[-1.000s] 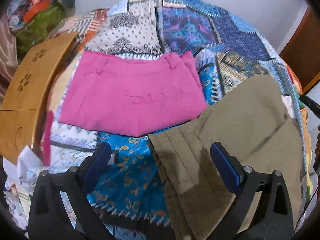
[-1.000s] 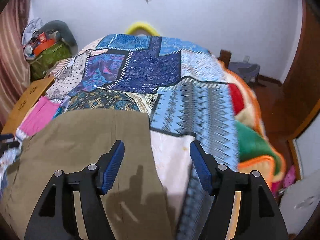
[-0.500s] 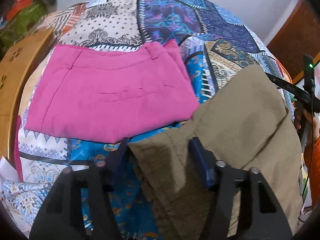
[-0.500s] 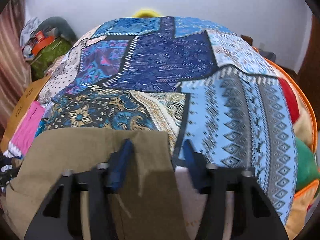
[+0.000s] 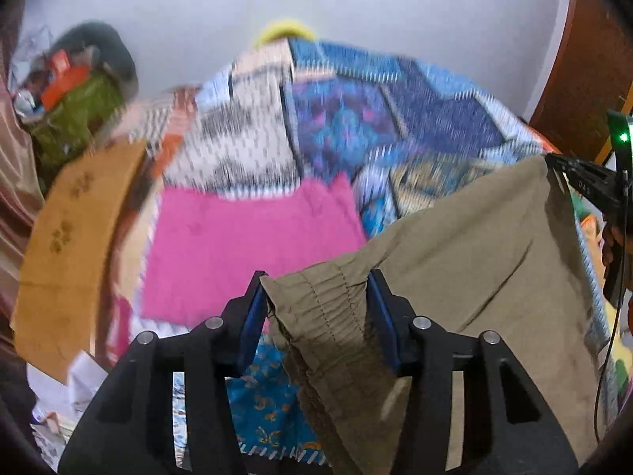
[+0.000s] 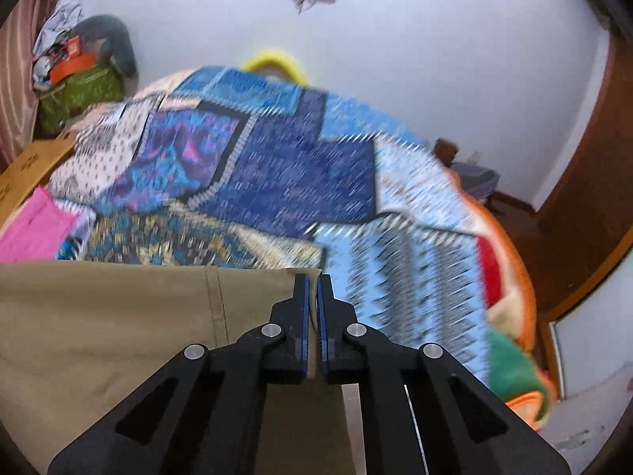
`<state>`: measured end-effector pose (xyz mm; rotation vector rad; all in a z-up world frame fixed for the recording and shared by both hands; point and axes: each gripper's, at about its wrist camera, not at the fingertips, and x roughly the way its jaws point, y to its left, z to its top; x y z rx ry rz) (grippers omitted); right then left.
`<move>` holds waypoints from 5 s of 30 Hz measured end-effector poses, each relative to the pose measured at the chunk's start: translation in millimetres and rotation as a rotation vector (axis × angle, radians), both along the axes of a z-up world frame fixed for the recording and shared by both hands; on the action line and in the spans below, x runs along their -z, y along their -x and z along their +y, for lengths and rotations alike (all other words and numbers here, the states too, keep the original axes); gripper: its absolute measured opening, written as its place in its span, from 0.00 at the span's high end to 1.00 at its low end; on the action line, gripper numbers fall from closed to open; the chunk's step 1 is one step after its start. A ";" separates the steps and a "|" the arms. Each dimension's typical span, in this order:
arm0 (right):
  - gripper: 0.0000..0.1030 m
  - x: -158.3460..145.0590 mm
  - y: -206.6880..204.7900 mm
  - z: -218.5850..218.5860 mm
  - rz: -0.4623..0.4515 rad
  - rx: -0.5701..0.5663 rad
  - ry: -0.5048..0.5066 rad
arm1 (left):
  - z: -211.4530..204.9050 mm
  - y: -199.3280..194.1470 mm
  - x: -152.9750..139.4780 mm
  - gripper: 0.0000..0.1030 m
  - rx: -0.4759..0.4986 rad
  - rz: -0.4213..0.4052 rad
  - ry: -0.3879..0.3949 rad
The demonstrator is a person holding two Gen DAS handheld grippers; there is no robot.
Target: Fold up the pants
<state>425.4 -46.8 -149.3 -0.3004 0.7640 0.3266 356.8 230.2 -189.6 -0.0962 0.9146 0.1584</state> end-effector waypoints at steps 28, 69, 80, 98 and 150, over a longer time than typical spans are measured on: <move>0.97 -90.0 223.3 -125.5 0.010 -0.050 -0.244 | -78.2 182.5 -44.3 0.51 0.142 -0.060 -0.068; 0.53 12.2 327.3 -11.8 0.169 -0.372 -0.062 | -183.5 204.6 -8.5 0.38 0.373 0.037 -0.049; 0.86 2.8 319.5 -5.1 0.102 -0.407 -0.143 | -204.0 193.6 23.0 0.39 0.404 0.088 -0.161; 0.93 -48.4 353.2 -25.4 0.055 -0.436 -0.195 | -217.0 232.7 -29.4 0.79 0.419 -0.003 -0.164; 0.89 37.7 338.2 -140.6 0.308 0.043 -0.218 | -104.2 246.8 22.0 0.43 0.094 0.077 0.005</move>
